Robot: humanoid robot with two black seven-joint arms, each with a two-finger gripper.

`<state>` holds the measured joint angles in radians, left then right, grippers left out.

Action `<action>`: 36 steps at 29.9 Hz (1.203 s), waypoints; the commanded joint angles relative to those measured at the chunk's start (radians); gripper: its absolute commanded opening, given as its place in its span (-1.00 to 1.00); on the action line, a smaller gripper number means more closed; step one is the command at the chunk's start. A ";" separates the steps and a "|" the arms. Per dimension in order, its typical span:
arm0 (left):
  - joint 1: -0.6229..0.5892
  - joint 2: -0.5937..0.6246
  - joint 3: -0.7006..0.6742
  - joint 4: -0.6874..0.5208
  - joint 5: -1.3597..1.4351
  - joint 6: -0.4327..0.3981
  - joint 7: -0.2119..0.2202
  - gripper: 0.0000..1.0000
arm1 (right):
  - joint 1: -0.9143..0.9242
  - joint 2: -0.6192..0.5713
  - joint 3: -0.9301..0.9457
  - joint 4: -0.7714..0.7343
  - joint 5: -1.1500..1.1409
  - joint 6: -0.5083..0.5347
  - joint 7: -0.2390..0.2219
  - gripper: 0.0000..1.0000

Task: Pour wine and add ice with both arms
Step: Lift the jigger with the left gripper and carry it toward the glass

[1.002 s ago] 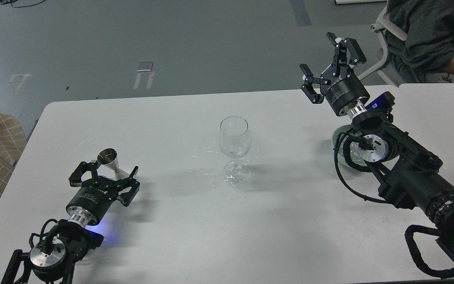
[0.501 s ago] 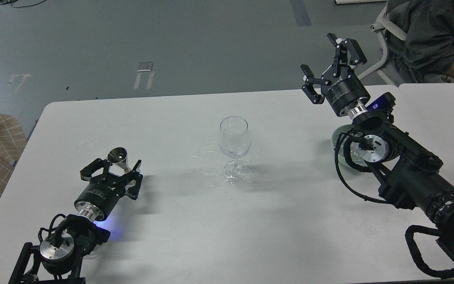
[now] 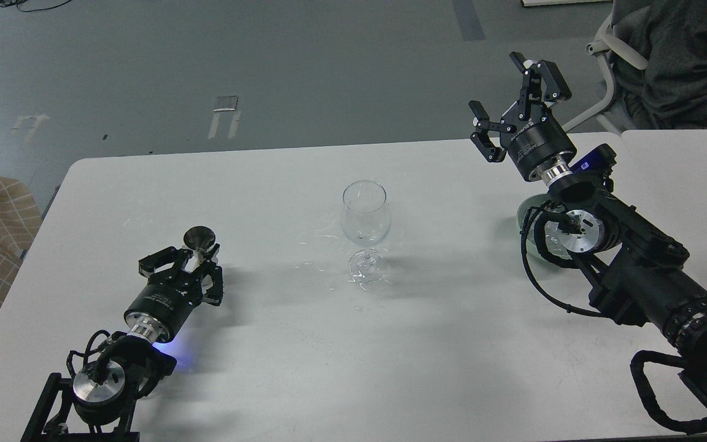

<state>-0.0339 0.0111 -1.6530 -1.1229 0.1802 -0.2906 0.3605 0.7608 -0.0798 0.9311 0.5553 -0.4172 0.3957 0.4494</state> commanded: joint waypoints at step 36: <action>-0.150 -0.011 0.226 -0.290 -0.013 0.277 0.127 -1.00 | -0.011 -0.026 0.000 0.005 0.001 0.000 0.000 1.00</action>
<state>-0.1488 -0.0001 -1.4581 -1.4119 0.1658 -0.0535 0.4863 0.7538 -0.0978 0.9311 0.5580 -0.4171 0.3957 0.4495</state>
